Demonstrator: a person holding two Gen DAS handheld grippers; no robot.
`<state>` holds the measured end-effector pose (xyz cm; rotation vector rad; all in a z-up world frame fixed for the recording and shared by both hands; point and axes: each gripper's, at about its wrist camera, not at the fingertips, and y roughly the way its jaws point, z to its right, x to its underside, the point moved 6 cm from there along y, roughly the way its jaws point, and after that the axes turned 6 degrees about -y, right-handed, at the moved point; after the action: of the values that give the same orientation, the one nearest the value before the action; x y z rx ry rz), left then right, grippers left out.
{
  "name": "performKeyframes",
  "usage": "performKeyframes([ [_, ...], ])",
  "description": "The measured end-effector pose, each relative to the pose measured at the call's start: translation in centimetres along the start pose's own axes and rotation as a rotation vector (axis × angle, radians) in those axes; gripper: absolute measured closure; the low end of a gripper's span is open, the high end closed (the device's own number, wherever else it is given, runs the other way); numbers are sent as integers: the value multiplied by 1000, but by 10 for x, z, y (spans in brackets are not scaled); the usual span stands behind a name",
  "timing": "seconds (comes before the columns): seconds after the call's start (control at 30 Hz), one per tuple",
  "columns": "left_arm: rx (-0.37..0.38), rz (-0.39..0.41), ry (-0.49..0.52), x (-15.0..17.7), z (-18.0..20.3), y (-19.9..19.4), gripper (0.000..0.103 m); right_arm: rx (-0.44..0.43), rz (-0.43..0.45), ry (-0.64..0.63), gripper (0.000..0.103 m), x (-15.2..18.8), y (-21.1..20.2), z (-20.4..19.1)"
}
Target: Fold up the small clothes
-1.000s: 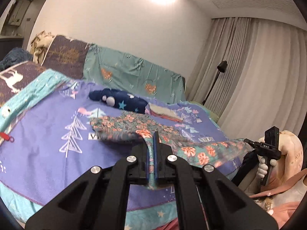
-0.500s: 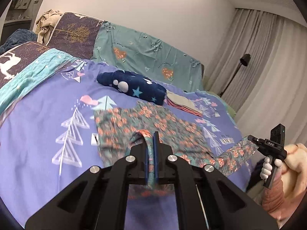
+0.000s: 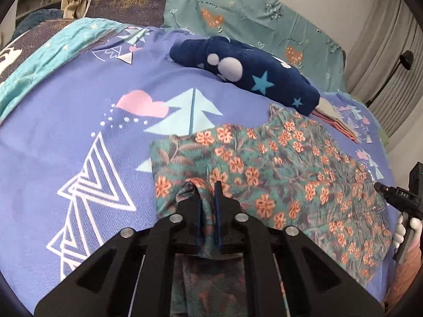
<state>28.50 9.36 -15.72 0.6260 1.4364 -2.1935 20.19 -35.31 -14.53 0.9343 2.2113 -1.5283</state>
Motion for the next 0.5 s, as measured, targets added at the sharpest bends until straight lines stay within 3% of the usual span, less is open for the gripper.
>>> performKeyframes([
  [0.1,-5,65,31,1,-2,-29,60,9,34,-82,73,2,-9,1],
  [0.13,-9,75,41,0,0,-37,52,31,57,-131,62,2,-19,0],
  [0.23,-26,85,128,15,4,-61,47,96,92,-308,48,13,-45,-7],
  [0.33,-69,36,254,40,10,-60,35,163,53,-493,39,34,-49,-15],
  [0.37,-120,-1,328,49,12,-50,33,185,31,-548,35,43,-46,-18],
  [0.43,-180,-20,387,52,12,-35,22,232,-24,-635,35,57,-33,-23],
  [0.5,-213,46,420,36,16,-25,22,282,-46,-681,34,62,-16,-25],
])
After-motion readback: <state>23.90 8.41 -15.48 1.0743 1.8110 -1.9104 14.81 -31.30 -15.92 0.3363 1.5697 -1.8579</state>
